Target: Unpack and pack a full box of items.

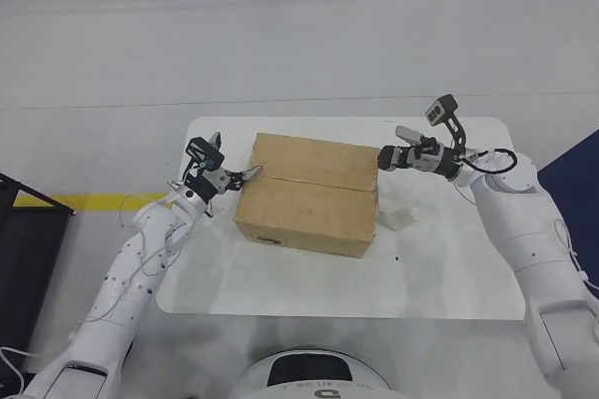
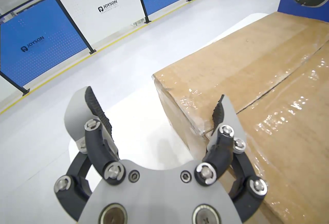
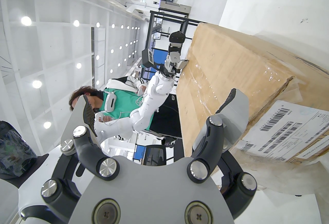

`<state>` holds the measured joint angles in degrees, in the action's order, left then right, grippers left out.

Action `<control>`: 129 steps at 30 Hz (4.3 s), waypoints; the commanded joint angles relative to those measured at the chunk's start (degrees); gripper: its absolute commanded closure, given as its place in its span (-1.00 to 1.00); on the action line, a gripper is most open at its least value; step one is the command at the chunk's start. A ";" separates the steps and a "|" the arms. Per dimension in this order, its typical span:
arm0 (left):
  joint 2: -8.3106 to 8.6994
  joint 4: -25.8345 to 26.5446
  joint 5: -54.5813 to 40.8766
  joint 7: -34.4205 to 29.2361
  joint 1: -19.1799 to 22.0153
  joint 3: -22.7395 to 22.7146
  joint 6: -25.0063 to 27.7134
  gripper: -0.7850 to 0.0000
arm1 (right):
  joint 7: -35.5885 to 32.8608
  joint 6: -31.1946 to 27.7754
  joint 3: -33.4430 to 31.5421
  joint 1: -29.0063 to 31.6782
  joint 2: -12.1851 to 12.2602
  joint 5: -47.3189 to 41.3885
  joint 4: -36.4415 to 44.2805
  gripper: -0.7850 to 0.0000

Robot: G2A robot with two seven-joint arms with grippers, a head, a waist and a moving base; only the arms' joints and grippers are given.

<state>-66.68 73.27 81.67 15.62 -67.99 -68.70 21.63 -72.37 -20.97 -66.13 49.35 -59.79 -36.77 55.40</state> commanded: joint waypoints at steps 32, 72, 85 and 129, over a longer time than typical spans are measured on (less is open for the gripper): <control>0.00 0.00 0.00 0.00 0.00 0.00 0.00 -1.00 | 8.37 -10.04 -11.36 20.84 9.48 52.73 24.15 -1.00; 0.00 0.00 0.00 0.00 0.00 0.00 0.00 -1.00 | 52.79 8.70 -7.64 30.64 5.75 52.00 36.22 -1.00; 0.00 0.00 0.00 0.00 0.00 0.00 0.00 -1.00 | 51.09 4.15 -9.14 34.71 5.47 48.20 43.72 -1.00; 0.00 0.00 0.00 0.00 0.00 0.00 0.00 -1.00 | 59.85 28.22 19.60 13.11 -5.83 62.12 51.31 -1.00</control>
<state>-66.68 73.27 81.67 15.62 -67.99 -68.70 21.63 -12.52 7.25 -46.51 62.45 -65.61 25.35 106.72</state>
